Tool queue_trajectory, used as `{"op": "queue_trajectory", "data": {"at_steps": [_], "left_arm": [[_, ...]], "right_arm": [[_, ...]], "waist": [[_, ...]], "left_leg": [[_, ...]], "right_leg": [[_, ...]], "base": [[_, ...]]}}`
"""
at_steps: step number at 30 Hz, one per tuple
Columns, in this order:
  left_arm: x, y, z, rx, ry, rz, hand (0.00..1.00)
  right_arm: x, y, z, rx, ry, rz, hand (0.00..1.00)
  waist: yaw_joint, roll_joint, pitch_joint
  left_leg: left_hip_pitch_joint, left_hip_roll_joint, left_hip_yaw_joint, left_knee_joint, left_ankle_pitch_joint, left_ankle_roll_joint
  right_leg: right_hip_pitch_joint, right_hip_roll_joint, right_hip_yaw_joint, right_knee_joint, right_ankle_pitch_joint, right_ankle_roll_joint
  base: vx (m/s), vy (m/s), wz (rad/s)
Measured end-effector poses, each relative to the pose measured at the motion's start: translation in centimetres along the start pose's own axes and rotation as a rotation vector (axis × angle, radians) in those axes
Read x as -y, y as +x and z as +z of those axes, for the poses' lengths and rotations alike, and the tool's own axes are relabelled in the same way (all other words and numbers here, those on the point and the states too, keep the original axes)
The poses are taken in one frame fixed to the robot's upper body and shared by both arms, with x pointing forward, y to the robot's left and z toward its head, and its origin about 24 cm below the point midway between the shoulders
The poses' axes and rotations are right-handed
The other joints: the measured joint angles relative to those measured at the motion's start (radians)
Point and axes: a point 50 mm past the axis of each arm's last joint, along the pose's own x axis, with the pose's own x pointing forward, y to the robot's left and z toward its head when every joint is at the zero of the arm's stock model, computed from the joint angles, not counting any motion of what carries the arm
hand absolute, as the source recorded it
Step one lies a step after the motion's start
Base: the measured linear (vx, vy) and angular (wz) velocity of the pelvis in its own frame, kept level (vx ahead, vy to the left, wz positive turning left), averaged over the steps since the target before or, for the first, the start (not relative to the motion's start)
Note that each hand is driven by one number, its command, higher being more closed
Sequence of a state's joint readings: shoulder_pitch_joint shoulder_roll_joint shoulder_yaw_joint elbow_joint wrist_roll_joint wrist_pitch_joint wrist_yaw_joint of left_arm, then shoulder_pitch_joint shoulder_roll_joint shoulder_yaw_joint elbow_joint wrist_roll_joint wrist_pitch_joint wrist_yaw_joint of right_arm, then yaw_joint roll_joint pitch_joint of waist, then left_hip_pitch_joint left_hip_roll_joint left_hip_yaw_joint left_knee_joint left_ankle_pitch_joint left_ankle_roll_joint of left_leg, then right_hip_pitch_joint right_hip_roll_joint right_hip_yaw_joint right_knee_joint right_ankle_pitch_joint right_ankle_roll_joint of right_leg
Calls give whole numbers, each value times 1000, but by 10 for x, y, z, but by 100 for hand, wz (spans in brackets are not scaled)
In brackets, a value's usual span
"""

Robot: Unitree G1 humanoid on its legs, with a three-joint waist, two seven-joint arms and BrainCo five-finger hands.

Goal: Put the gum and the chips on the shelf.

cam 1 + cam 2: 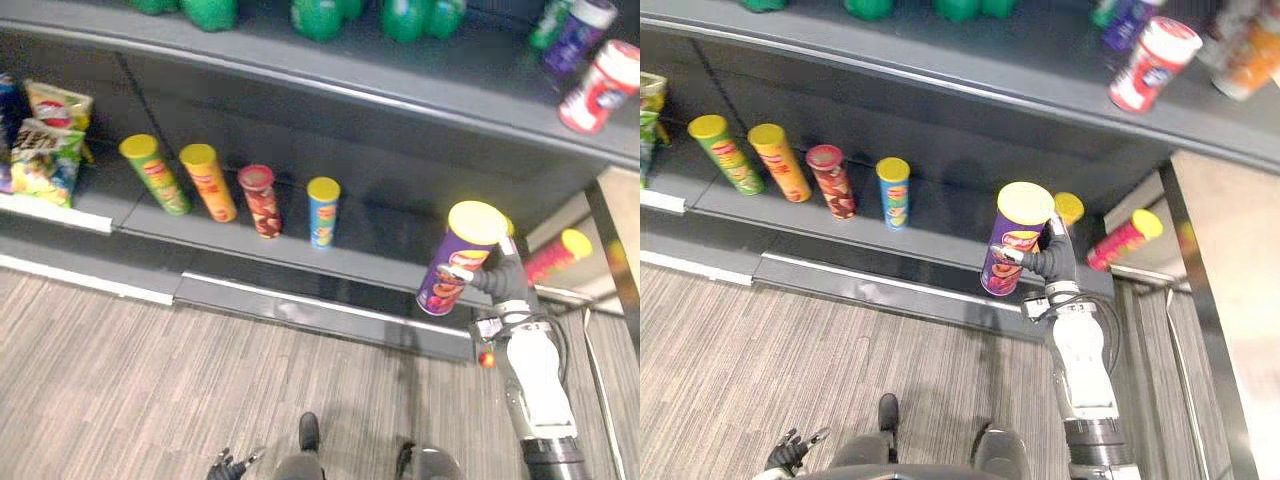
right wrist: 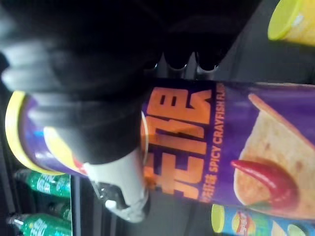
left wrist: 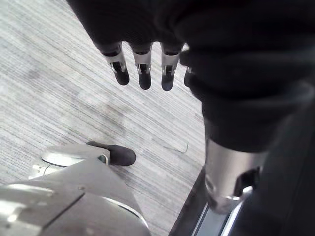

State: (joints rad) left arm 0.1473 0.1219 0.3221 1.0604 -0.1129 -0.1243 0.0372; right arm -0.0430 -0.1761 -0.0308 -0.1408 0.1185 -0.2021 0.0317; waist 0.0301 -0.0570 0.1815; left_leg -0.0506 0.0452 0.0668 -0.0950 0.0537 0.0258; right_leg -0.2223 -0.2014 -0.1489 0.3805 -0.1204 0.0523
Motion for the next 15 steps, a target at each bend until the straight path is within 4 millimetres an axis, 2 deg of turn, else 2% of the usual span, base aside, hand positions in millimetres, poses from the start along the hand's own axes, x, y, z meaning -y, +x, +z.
{"op": "queue_trajectory", "data": {"at_steps": [1, 2, 3, 4, 5, 7, 10, 13, 15], "left_arm": [[0, 0, -1, -3, 0, -1, 0], [0, 0, 0, -1, 1, 0, 0], [-1, 0, 0, -1, 1, 3, 0], [-5, 0, -1, -4, -6, 15, 0], [-7, 0, -3, -14, -26, 26, 0], [-1, -3, -12, -41, -66, 21, 0], [4, -4, -18, -67, -94, 13, 0], [7, -2, -14, -54, -94, 3, 0], [7, -2, -12, -52, -93, 2, 0]], "right_arm": [[0, -3, 1, -1, -1, -2, 100], [1, -9, 1, -6, 0, -6, 100], [0, -10, 1, -6, 7, -9, 100], [-3, -10, 2, 0, 27, -16, 100], [-5, -8, 3, 8, 42, -21, 100], [-6, -10, 3, 8, 53, -30, 100], [4, -23, -3, -33, 40, -73, 100], [13, -28, 2, -17, 21, -112, 100], [12, -28, 2, -17, 26, -113, 100]], "waist": [[-1, -1, 0], [-1, -16, -7], [2, -20, -7], [3, -46, -12], [6, -45, -11], [8, -16, -11], [-1, -2, -15], [-16, 4, -16], [-16, 5, -16]], "left_leg": [[7, -10, -24, 0, 0, -1], [17, -28, -63, 0, -7, -11], [19, -38, -72, 0, -13, -19], [22, -53, -78, 0, -19, -29], [21, -47, -76, 0, -30, -43], [20, 3, -39, 0, -46, -69], [39, 51, -20, 0, -61, -97], [36, 65, -18, 0, -64, -104], [37, 64, -1, 0, -66, -108]], "right_leg": [[-5, 6, 25, -27, 5, 9], [0, 1, 46, -80, 31, 46], [1, -4, 46, -103, 51, 57], [4, -14, 46, -134, 89, 58], [19, -12, 45, -155, 62, 75], [45, 38, 42, -226, 69, 66], [95, 88, 26, -279, 75, 56], [107, 101, 11, -311, 79, 51], [108, 102, 16, -318, 79, 51]], "base": [[228, -88, 134], [195, -117, 98], [200, -143, 79], [212, -203, 27], [184, -220, 6], [168, -220, -24], [163, -156, -9], [135, -71, 5], [83, -13, -6]]}}
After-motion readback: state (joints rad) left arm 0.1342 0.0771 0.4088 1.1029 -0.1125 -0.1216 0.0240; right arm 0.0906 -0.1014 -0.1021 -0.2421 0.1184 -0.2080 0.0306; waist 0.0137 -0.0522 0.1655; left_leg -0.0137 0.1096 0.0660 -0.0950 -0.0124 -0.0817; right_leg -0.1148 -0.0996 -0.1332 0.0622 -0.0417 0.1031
